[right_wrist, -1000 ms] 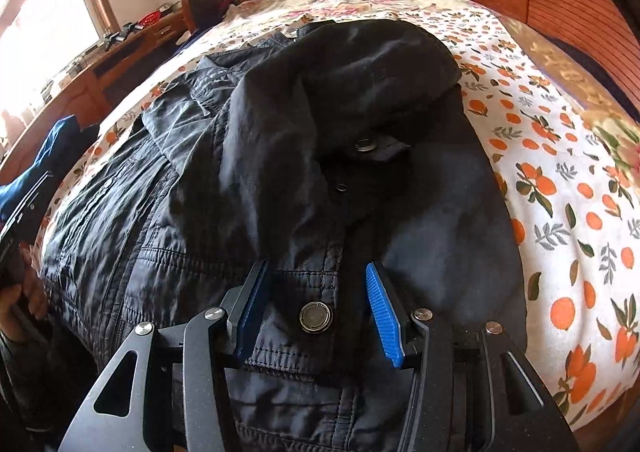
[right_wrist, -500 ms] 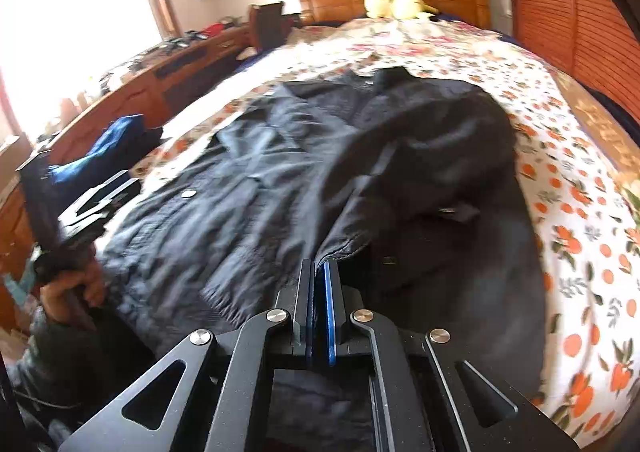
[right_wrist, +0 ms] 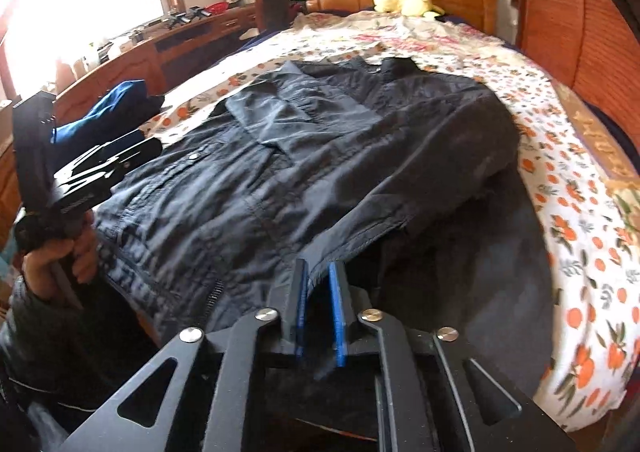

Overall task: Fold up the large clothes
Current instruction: 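Open the right tool and release the folded sleeve onto the jacket, then close the left tool on the side edge of the dark jacket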

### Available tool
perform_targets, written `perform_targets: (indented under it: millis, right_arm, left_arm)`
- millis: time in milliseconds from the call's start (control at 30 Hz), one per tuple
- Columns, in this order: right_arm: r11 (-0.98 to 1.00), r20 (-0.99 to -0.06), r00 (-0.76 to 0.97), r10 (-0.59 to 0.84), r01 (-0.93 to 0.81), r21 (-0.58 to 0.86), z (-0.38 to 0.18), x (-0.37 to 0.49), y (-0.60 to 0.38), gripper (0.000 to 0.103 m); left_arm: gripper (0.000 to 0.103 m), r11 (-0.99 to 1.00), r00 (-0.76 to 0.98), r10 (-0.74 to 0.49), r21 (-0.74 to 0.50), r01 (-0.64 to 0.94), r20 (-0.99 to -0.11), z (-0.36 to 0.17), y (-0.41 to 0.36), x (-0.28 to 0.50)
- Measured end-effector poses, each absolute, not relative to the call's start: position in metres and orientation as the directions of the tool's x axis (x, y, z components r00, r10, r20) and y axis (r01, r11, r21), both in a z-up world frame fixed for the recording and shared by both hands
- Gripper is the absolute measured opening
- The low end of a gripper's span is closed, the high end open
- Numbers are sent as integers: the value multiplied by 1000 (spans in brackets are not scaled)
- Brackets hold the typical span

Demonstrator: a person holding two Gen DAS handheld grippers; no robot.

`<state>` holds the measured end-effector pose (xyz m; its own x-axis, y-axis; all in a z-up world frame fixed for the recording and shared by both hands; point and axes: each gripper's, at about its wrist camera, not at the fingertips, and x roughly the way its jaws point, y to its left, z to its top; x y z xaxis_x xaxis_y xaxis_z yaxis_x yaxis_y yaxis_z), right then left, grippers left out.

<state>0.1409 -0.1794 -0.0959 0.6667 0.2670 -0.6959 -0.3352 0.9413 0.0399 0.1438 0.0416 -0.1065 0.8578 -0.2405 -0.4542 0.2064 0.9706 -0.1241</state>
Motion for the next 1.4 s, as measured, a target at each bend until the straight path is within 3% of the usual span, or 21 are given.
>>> perform_targets:
  millis: [67,133,300,567,633,700,800,1067,1300,1333,1400]
  right_arm:
    - [950,-683,687,247,-311,31,-94,134,-186,37]
    - [958,-671,706,228,-284,27,-91,128,-193,42]
    - [969,-652,730,206,-245,32,-91,108,-212,45]
    - [975,-611,764,207,-216,60,-87,87,-238,47]
    - [974,-607,765,214,-218,69,-87,84,-239,47]
    - [973,-603,767,218,-220,72,-89,82,-240,47]
    - [972,-603,767,219,-226,65,-91,80,-241,48]
    - [971,-600,766,231,-222,91,-95,86,-240,48]
    - [972,-611,758,229,-217,96,-103,91,-237,48]
    - [972,-612,757,227,-216,93,-104,91,-238,49]
    - [973,-615,756,223,-213,91,-106,93,-239,49]
  left_arm:
    - [77,962,842,-272,-145,230,-465,-108,33,142]
    - [77,954,825,-301,-156,257,-478,-109,22,141]
    - [65,942,795,-331,-128,310,-509,-114,-12,136]
    - [62,922,705,-365,-134,362,-608,-133,-55,147]
    - [50,919,676,-369,-144,366,-638,-139,-60,152]
    - [25,912,649,-385,-164,375,-656,-141,-61,155]
    - [10,915,657,-378,-154,374,-652,-129,-56,154]
    - [9,950,771,-279,-46,310,-573,-52,-14,171]
    - [9,973,826,-176,31,227,-535,-21,13,198]
    - [10,975,826,-171,30,221,-538,-21,14,200]
    - [21,978,823,-159,29,209,-545,-23,17,198]
